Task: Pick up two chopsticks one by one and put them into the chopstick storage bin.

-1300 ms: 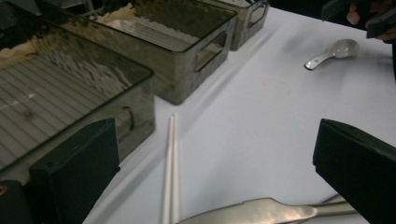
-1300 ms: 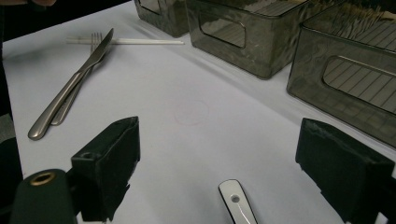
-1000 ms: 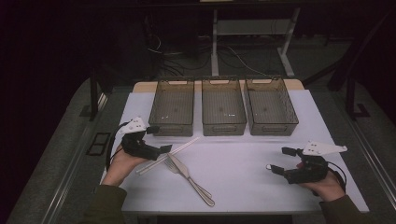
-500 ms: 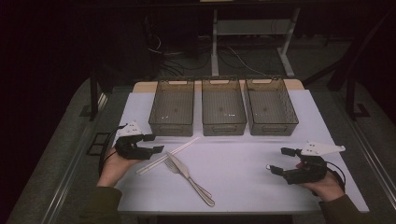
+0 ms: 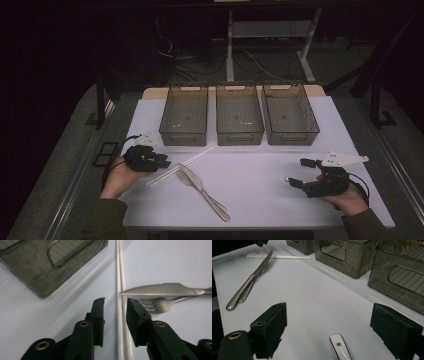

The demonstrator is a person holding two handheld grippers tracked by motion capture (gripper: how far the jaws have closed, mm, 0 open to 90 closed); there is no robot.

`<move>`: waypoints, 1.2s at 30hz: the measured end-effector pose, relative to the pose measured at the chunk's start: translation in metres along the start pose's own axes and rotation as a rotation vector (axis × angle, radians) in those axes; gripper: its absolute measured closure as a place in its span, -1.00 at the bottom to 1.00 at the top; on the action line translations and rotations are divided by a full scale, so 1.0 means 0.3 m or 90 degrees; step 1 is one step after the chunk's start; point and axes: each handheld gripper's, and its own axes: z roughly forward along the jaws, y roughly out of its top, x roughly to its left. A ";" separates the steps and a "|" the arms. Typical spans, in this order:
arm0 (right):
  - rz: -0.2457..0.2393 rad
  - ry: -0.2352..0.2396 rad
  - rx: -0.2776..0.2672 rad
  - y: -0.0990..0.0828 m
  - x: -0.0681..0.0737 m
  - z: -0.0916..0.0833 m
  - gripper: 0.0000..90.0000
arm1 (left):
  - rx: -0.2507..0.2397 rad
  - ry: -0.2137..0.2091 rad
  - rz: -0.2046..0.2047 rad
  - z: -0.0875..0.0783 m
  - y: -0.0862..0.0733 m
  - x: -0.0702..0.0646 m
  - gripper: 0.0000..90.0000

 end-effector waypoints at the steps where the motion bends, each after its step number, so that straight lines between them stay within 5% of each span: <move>1: 0.001 0.001 -0.001 0.000 0.000 0.000 -0.70 | 0.000 0.000 0.000 0.000 0.000 0.000 0.52; 8: 0.001 0.001 0.000 0.001 0.000 0.001 -0.70 | 0.090 -0.017 0.006 0.032 0.033 0.004 0.58; 19: 0.003 0.000 0.001 0.001 0.000 0.001 -0.70 | 0.161 0.003 0.027 0.065 0.078 -0.024 0.70; 36: -0.001 -0.002 0.002 0.002 0.001 0.001 -0.70 | 0.152 -0.004 0.014 0.084 0.047 -0.015 0.71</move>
